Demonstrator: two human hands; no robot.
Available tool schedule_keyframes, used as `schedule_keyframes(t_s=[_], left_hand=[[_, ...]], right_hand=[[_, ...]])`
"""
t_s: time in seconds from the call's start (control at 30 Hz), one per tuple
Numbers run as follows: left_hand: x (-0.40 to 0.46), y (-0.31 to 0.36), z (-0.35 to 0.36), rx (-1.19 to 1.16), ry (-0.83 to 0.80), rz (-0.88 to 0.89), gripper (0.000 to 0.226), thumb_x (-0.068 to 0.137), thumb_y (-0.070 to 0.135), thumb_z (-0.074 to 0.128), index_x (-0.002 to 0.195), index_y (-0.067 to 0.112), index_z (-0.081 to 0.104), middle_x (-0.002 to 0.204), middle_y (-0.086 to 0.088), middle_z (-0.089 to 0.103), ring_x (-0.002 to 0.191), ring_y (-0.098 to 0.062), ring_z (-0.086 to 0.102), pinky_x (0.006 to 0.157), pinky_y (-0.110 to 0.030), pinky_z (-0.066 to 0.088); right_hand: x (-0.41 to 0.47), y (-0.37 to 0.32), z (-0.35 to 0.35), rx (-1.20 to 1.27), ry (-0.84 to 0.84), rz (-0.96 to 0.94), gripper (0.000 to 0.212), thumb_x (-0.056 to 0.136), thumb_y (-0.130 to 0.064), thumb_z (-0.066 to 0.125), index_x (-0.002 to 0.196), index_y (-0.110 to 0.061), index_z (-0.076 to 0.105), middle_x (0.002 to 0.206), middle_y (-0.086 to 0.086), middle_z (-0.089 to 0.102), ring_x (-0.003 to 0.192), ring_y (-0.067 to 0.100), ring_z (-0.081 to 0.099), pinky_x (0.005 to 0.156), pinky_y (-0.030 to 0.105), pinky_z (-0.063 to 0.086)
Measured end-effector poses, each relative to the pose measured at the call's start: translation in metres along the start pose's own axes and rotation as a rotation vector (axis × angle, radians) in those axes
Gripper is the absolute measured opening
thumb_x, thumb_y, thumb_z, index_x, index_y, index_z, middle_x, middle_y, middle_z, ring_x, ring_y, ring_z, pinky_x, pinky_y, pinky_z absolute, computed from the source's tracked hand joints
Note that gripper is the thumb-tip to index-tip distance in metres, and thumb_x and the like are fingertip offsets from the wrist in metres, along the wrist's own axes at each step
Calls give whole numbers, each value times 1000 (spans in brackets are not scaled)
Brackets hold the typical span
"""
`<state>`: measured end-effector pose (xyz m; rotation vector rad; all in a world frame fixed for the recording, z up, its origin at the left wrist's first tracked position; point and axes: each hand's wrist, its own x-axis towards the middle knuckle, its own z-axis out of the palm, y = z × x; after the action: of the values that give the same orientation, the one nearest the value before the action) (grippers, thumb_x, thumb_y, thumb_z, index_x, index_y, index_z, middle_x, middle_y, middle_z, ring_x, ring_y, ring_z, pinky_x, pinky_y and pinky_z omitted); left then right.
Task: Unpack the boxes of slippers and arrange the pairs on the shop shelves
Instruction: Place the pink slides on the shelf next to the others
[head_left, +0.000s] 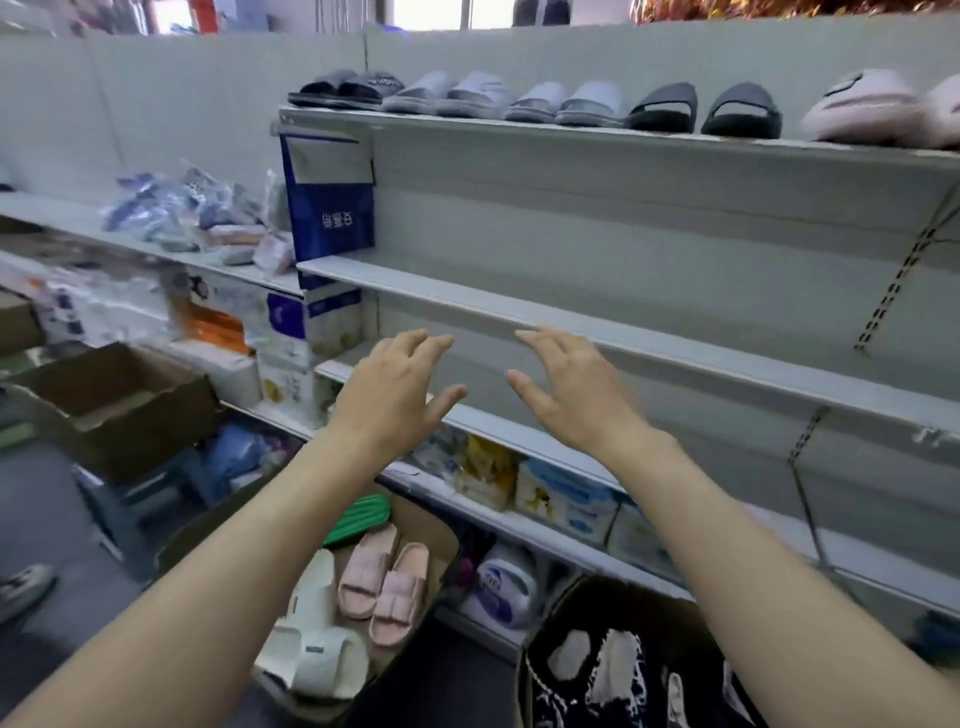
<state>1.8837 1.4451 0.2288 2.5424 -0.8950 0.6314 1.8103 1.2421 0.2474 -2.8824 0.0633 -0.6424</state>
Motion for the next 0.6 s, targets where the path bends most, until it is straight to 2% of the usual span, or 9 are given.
schedule_keyframes(t_s=[0.33, 0.5, 0.6], left_hand=[[39, -129, 109, -4, -149, -141, 60, 91, 42, 65, 141, 12, 52, 137, -15, 55, 124, -35, 52, 102, -47, 44], [15, -199, 177, -45, -317, -278, 59, 91, 41, 65, 142, 14, 50, 139, -16, 53, 126, -36, 49, 103, -46, 43], [-10, -243, 223, -101, -452, -379, 60, 91, 40, 66, 143, 14, 50, 141, -17, 52, 128, -37, 49, 102, -43, 42]], right_hand=[[104, 4, 161, 96, -228, 14, 55, 102, -43, 49, 151, -19, 40, 157, 7, 40, 144, 28, 35, 114, 38, 32], [111, -4, 258, 187, -401, 68, 52, 102, -36, 54, 148, -14, 45, 152, 9, 45, 140, 28, 39, 111, 32, 29], [101, -9, 327, 229, -532, 148, 53, 101, -39, 55, 147, -13, 46, 149, 10, 49, 137, 29, 43, 109, 35, 35]])
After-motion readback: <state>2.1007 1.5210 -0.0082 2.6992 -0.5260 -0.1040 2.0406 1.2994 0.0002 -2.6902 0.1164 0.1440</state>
